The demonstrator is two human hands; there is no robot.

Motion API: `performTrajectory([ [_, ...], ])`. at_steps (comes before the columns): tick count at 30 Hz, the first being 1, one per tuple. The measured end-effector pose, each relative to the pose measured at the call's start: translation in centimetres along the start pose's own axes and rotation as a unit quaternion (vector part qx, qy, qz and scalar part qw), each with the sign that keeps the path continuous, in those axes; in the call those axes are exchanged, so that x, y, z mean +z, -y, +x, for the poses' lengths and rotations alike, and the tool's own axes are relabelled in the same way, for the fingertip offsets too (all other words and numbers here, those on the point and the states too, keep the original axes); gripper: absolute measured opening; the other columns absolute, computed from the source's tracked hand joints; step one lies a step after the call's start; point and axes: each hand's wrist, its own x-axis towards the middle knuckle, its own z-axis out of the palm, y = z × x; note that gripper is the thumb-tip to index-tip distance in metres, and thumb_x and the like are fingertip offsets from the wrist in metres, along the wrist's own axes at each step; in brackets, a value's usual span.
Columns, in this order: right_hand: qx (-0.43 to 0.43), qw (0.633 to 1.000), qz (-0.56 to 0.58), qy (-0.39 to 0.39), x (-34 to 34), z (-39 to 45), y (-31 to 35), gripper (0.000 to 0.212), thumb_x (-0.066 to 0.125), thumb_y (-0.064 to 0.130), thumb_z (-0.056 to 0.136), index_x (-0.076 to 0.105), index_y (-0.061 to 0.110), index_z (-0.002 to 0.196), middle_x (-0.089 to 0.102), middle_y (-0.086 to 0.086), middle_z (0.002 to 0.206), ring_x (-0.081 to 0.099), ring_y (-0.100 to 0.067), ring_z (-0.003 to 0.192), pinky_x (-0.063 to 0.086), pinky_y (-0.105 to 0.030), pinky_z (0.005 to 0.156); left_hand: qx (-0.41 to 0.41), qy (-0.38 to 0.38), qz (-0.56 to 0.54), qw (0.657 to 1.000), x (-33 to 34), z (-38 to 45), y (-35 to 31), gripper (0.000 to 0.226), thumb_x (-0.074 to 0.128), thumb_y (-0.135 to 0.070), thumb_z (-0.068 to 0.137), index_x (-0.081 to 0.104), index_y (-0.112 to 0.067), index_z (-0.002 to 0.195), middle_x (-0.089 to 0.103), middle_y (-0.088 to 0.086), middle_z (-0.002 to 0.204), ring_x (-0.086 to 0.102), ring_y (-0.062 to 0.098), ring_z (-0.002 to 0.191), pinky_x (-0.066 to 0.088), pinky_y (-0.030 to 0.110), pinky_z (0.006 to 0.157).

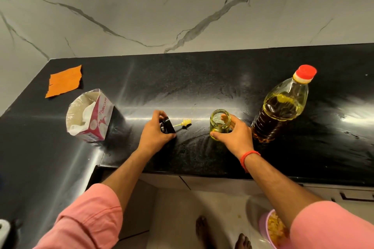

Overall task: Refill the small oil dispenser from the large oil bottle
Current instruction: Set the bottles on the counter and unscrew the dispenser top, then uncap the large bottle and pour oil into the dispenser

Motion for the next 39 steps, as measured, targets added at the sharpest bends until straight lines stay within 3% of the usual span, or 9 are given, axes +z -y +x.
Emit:
performTrajectory([
  [6,-0.012,1.0,0.004,0.011,-0.1,-0.4,0.3,0.067,0.094,0.022,0.065,0.066,0.02,0.126,0.073,0.008,0.108,0.067,-0.007,0.103,0.055,-0.031,0.1,0.019,-0.004,0.032,0.999,0.2,-0.2,-0.1,0.089,0.094,-0.025,0.063,0.042,-0.035,0.134,0.061,-0.001,0.135,0.062,0.022,0.116,0.056,0.047,0.095],
  [12,-0.018,0.999,0.013,0.035,-0.6,-1.0,0.6,0.108,0.096,0.023,0.063,0.038,0.029,0.154,0.059,0.004,0.138,0.054,-0.008,0.125,0.041,-0.015,0.104,0.051,-0.022,0.072,0.996,-0.3,-0.3,-0.6,0.109,0.094,-0.038,0.061,0.034,-0.035,0.153,0.05,0.002,0.146,0.045,0.026,0.133,0.034,0.056,0.114],
  [16,-0.056,0.998,0.017,0.01,-1.6,-2.7,1.3,0.102,0.096,0.029,0.063,0.044,0.029,0.15,0.054,0.011,0.143,0.045,0.002,0.131,0.028,0.005,0.097,0.067,-0.014,0.047,0.997,-1.4,-0.8,-2.1,0.107,0.091,-0.044,0.068,0.028,-0.039,0.155,0.041,-0.001,0.154,0.035,0.021,0.137,0.026,0.061,0.117],
  [21,-0.102,0.994,0.038,-0.033,-5.1,-5.8,2.3,0.076,0.096,0.033,0.063,0.062,0.029,0.132,0.062,0.013,0.135,0.052,0.005,0.129,0.039,-0.016,0.111,0.138,0.019,0.002,0.99,-3.2,-1.5,-6.2,0.109,0.076,-0.066,0.07,0.015,-0.042,0.158,0.026,-0.015,0.16,0.024,0.006,0.144,0.017,0.058,0.123],
  [26,-0.14,0.982,0.04,-0.12,-10.3,-7.2,3.6,0.042,0.094,0.029,0.068,0.075,0.02,0.104,0.073,0.011,0.101,0.069,-0.006,0.098,0.055,-0.022,0.086,0.245,0.089,-0.022,0.965,-3.9,-1.3,-13.2,0.098,0.071,-0.066,0.075,0.027,-0.035,0.157,0.034,-0.011,0.158,0.033,0.007,0.146,0.03,0.04,0.121],
  [29,-0.168,0.968,0.032,-0.183,-13.2,-6.7,4.2,0.029,0.092,0.029,0.071,0.072,0.019,0.09,0.07,0.006,0.089,0.066,-0.009,0.083,0.054,-0.025,0.076,0.31,0.12,0.022,0.943,-3.4,-1.2,-18.4,0.082,0.075,-0.049,0.084,0.036,-0.032,0.154,0.045,-0.009,0.152,0.045,0.003,0.137,0.04,0.037,0.115],
  [34,-0.167,0.96,0.027,-0.223,-16.5,-4.3,4.7,0.047,0.093,0.036,0.068,0.06,0.025,0.1,0.06,0.003,0.102,0.06,-0.012,0.092,0.051,-0.027,0.075,0.416,0.14,0.089,0.894,-1.8,-0.6,-26.7,0.066,0.07,-0.034,0.093,0.04,-0.032,0.152,0.051,-0.006,0.148,0.055,0.006,0.126,0.048,0.036,0.106],
  [37,-0.138,0.977,0.029,-0.161,-17.2,-2.4,4.7,0.073,0.095,0.039,0.063,0.055,0.033,0.125,0.054,0.007,0.124,0.056,-0.007,0.113,0.049,-0.02,0.088,0.475,0.147,0.165,0.852,-0.9,0.2,-30.5,0.059,0.063,-0.037,0.097,0.04,-0.036,0.151,0.053,-0.004,0.144,0.056,0.01,0.123,0.05,0.039,0.102],
  [39,-0.129,0.986,0.034,-0.098,-17.2,-1.1,4.6,0.085,0.094,0.044,0.062,0.051,0.038,0.134,0.052,0.009,0.133,0.054,-0.006,0.123,0.05,-0.026,0.098,0.512,0.145,0.216,0.818,-0.5,0.5,-32.4,0.051,0.059,-0.031,0.1,0.045,-0.033,0.149,0.059,-0.001,0.138,0.059,0.015,0.12,0.051,0.039,0.099],
])
